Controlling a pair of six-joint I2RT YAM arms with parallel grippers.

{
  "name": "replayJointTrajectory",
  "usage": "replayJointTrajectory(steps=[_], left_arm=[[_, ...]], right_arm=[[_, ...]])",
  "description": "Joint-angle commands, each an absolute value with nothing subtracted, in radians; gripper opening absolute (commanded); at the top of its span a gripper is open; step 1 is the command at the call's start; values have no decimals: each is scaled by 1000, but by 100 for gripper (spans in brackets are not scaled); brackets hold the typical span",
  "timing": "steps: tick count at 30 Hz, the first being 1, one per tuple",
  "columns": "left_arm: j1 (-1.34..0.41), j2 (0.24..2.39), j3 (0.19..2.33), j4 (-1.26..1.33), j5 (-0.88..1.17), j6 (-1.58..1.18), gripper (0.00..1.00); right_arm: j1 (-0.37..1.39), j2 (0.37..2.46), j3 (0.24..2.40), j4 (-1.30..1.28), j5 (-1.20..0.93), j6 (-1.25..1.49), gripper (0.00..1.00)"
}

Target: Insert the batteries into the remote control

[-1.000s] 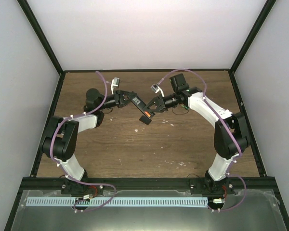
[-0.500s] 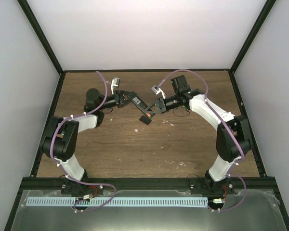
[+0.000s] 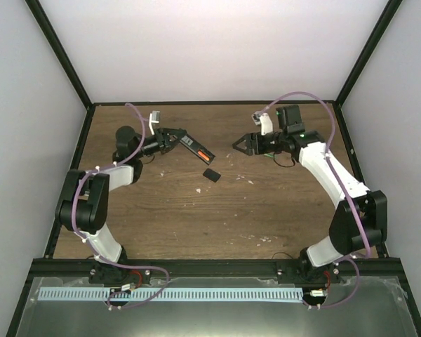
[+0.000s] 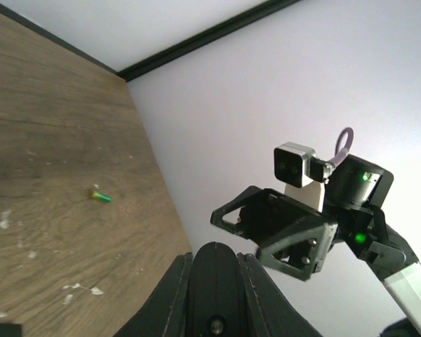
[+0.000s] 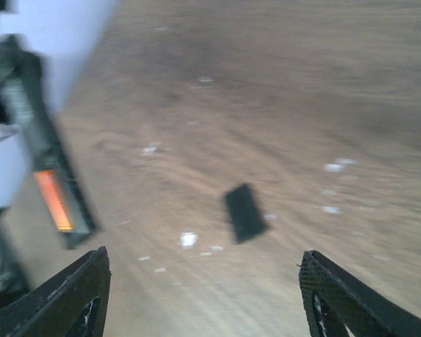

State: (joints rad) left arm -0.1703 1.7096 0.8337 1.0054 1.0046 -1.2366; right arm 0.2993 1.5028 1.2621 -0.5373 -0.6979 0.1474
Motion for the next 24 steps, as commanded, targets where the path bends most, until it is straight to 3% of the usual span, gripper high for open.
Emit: replayJointTrajectory(steps=[1,8,24], left_arm=[[-137,1668,858,858,989,-1118,0],[-124,1667,905,745,989,-1040,0],[-103,1730,991,717,1022,-1049,0]], right_arm=[[251,1513,1268,-596,-366,76,67],[210,1621,1325,-643,-147,-124,62],[55,1881,1414,-581,-228,-366,58]])
